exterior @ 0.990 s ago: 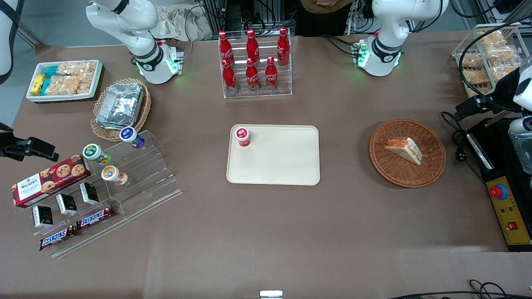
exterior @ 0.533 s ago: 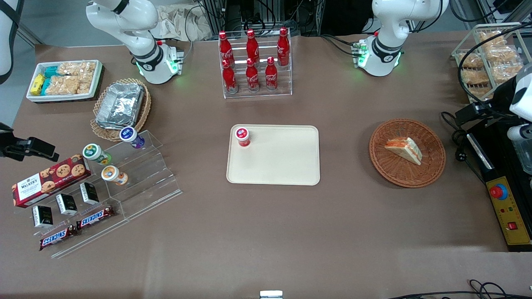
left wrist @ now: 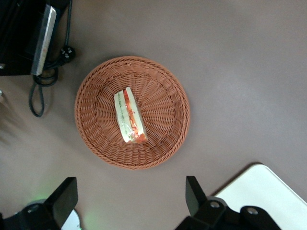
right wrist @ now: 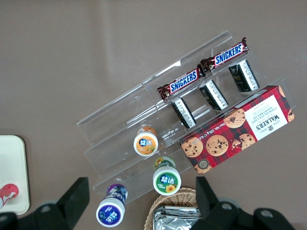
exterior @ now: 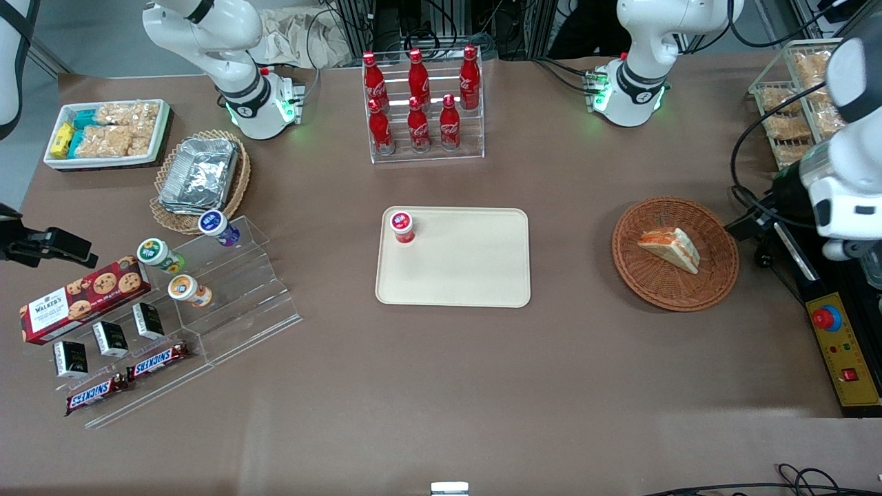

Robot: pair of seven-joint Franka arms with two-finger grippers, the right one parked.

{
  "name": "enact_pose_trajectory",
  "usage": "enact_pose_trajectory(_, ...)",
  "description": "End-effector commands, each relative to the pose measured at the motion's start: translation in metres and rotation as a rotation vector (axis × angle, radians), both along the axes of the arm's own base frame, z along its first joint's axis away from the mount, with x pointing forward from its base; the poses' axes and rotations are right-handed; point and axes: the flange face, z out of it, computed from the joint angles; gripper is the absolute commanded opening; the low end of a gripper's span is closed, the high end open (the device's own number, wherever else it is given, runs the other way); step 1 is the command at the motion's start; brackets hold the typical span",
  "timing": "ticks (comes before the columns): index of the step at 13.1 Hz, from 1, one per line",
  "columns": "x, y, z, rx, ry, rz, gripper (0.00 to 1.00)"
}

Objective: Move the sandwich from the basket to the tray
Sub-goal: 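Move the left gripper down over the wrapped sandwich in the basket, then lower the open left gripper around the sandwich and close it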

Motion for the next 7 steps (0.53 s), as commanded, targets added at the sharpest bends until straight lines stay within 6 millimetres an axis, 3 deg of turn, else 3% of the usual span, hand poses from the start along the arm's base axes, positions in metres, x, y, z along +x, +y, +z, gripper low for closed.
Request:
enact_pose_trajectory(1,-0.046,0.004,-0.048,0.006,-0.068,0.106,1.0)
enact_pose_trajectory(3,-0.053,0.002,-0.094,0.014,-0.085,0.22,1.0)
enact_pose_trajectory(7,-0.056,0.001,-0.148,0.016,-0.095,0.288,1.0)
